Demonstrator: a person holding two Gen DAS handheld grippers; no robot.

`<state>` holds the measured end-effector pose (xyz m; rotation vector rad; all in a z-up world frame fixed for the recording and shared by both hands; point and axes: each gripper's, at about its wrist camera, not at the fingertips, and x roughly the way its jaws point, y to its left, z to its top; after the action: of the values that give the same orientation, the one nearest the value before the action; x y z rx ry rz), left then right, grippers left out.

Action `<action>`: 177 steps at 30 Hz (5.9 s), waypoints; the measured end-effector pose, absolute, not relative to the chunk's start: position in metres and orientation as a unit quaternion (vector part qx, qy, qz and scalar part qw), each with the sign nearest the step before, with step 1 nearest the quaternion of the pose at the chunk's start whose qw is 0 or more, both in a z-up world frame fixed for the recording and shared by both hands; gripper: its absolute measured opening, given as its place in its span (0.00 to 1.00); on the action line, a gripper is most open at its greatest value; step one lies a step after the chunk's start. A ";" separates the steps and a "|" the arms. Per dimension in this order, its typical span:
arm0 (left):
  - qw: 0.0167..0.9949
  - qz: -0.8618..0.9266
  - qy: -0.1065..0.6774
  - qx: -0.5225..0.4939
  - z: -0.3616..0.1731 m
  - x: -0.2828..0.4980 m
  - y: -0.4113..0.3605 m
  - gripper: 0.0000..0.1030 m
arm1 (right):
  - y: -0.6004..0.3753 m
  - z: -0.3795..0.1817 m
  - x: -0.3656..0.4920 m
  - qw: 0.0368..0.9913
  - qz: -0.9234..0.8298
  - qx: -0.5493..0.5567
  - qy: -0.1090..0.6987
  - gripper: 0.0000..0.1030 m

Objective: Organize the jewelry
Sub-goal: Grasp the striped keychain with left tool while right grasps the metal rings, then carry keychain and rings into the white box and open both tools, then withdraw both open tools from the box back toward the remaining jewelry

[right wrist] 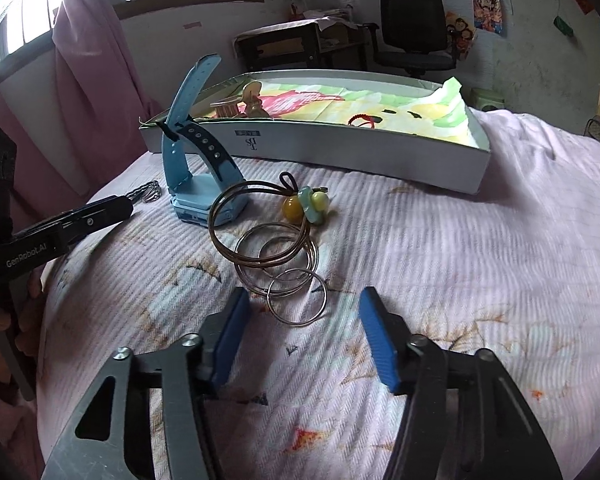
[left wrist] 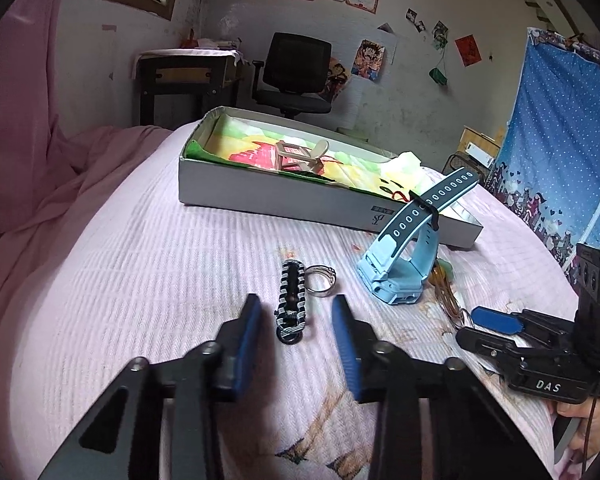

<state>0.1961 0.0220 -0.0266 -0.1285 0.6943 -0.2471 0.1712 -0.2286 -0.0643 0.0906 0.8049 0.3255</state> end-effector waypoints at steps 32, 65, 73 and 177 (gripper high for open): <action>0.948 -0.142 0.285 -0.028 -0.013 0.135 -0.003 0.14 | -0.226 -0.034 0.121 0.933 0.146 0.010 0.330 0.26; 0.959 -0.139 0.241 -0.062 0.060 0.249 -0.012 0.14 | -0.228 0.031 0.218 0.966 0.117 0.041 0.225 0.26; 0.933 -0.141 0.321 -0.076 0.033 0.296 -0.027 0.14 | -0.229 0.011 0.256 0.960 0.080 0.042 0.266 0.26; 0.955 -0.048 0.291 -0.029 -0.006 0.150 0.017 0.99 | -0.238 -0.024 0.130 0.951 0.050 0.006 0.304 0.99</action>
<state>0.1503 0.0170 -0.0064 -0.0585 0.5913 -0.0980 0.1297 -0.2377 -0.0237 0.0126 0.6187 0.1008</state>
